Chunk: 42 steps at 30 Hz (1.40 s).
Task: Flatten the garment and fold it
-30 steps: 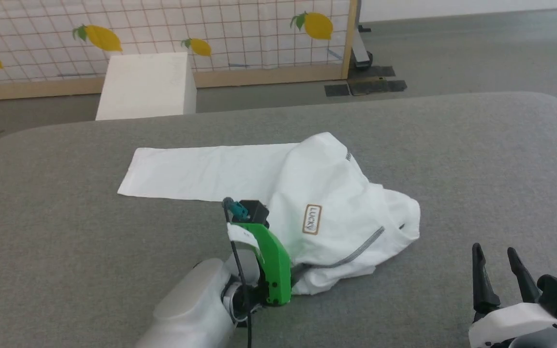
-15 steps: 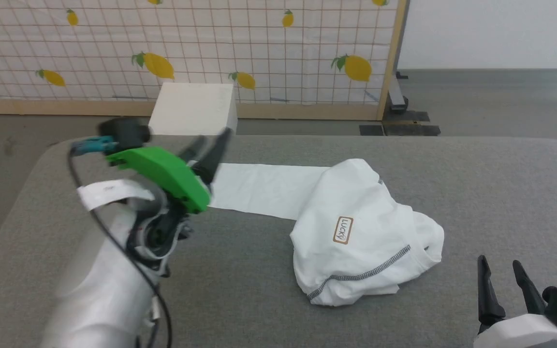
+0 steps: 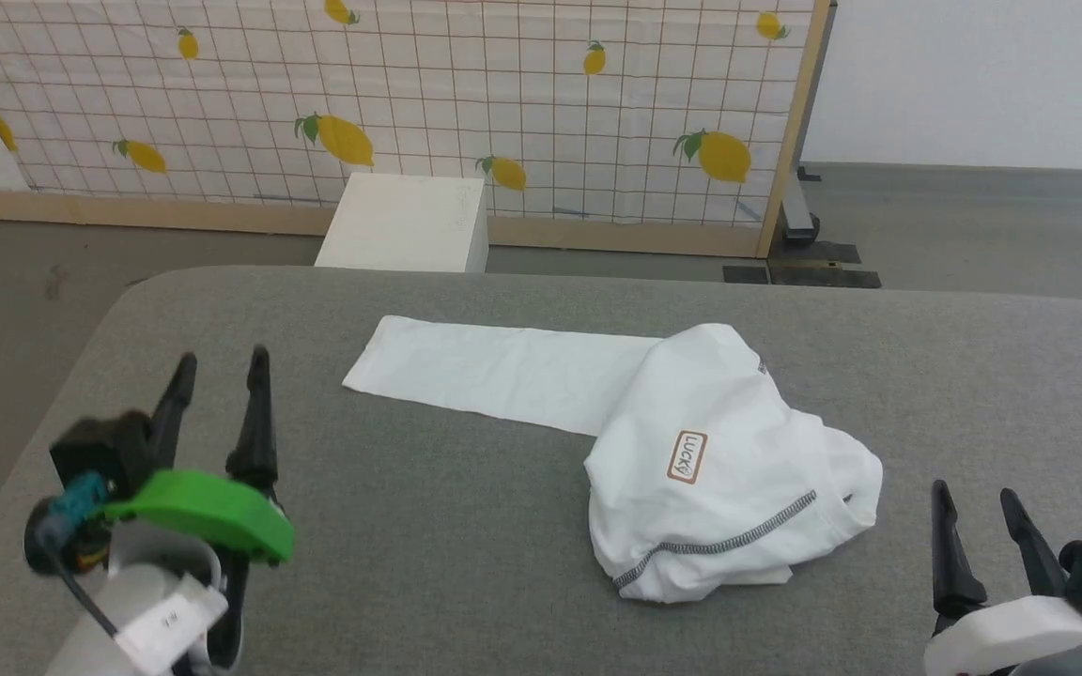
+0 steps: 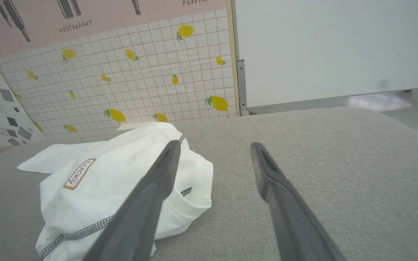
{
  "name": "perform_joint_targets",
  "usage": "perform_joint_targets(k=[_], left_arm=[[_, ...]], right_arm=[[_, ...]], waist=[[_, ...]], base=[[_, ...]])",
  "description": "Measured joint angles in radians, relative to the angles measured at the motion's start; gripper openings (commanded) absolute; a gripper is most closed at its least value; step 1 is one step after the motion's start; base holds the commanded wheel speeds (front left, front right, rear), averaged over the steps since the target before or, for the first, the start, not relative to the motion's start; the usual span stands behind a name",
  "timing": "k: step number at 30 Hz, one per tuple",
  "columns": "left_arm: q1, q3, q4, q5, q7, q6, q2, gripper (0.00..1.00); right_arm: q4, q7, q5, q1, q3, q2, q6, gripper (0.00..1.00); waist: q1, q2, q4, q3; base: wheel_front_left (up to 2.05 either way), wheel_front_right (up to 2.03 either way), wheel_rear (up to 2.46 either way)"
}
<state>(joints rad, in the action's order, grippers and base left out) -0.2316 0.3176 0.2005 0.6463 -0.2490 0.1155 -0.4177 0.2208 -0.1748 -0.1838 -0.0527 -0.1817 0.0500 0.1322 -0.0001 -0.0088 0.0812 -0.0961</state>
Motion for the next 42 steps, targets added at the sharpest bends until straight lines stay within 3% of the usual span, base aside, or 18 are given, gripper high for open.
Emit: perform_joint_targets(k=[8, 23, 31, 37, 42], left_arm=[[0.151, -0.004, -0.041, -0.057, -0.005, 0.017, 0.036, 1.00], [0.190, -0.025, -0.021, -0.112, -0.008, -0.032, 0.142, 1.00], [0.168, -0.050, -0.030, -0.138, -0.008, -0.049, 0.193, 1.00], [0.120, -0.061, -0.035, -0.177, -0.008, -0.081, 0.235, 1.00], [0.087, -0.069, -0.029, -0.194, -0.008, -0.107, 0.266, 1.00]], right_arm=[[-0.031, 0.028, 0.006, 0.000, 0.008, 0.000, 0.000, 1.00], [-0.048, 0.116, 0.006, 0.026, 0.018, 0.000, 0.000, 1.00], [-0.033, 0.448, 0.048, 0.277, 0.058, 0.011, 0.000, 1.00], [0.064, 0.734, 0.040, 0.519, 0.157, 0.124, 0.000, 1.00], [0.158, 0.905, 0.016, 0.645, 0.274, 0.221, 0.000, 1.00]], waist=[[0.0000, 0.0000, -0.013, 0.010], [0.0000, 0.0000, -0.014, 0.066], [0.0000, 0.0000, -0.002, 0.130], [0.0000, 0.0000, 0.025, 0.199], [0.0001, 0.0000, 0.057, 0.260]], base=[[0.00, 0.00, 0.00], [0.00, 0.00, 0.00], [0.00, 0.00, 0.00], [0.00, 0.00, 0.00], [0.00, 0.00, 0.00]])
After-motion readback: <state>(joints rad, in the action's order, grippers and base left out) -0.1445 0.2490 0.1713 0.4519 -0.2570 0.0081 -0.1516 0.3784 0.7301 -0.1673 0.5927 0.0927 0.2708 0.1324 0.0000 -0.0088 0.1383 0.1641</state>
